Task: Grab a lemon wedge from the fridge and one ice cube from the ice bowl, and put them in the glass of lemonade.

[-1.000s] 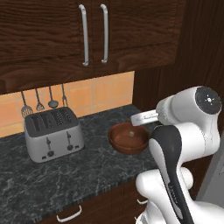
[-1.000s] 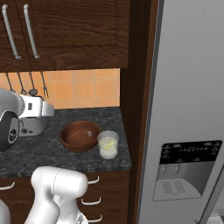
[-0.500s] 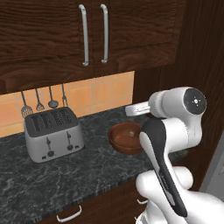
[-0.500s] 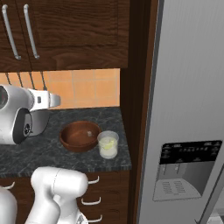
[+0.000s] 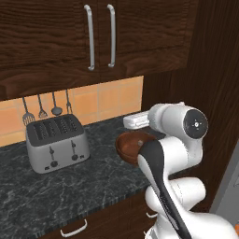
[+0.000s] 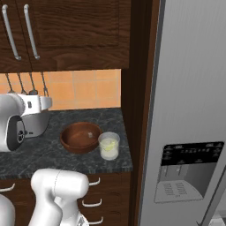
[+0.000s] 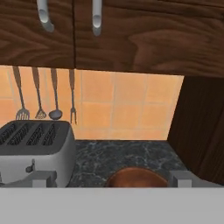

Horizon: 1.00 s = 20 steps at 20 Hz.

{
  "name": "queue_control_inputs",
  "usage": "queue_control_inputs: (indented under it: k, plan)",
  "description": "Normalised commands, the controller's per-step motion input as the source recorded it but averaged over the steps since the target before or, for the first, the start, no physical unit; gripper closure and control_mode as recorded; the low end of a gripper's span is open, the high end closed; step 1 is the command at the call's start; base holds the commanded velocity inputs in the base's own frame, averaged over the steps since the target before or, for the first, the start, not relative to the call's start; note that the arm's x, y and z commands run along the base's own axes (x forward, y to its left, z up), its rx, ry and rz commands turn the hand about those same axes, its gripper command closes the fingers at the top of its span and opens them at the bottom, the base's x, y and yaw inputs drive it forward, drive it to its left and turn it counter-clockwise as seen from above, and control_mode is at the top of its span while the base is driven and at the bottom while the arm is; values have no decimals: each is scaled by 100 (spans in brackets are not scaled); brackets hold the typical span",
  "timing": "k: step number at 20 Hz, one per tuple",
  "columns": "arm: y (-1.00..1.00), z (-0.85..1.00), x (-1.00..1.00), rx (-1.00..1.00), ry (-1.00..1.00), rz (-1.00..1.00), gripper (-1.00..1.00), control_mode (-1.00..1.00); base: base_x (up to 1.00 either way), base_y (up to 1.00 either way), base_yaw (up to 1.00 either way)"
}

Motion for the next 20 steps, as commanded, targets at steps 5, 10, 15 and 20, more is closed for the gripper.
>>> queue_control_inputs:
  k: [5,10,15,20]
  plan:
    - [-1,27,-16,1,9,5,-100,-100,0,0,0]
    - [-2,26,-51,5,8,9,-100,-100,0,0,0]
    - [0,1,-93,3,2,10,-100,-100,0,0,0]
    - [0,0,-43,0,9,3,-100,-100,0,0,0]
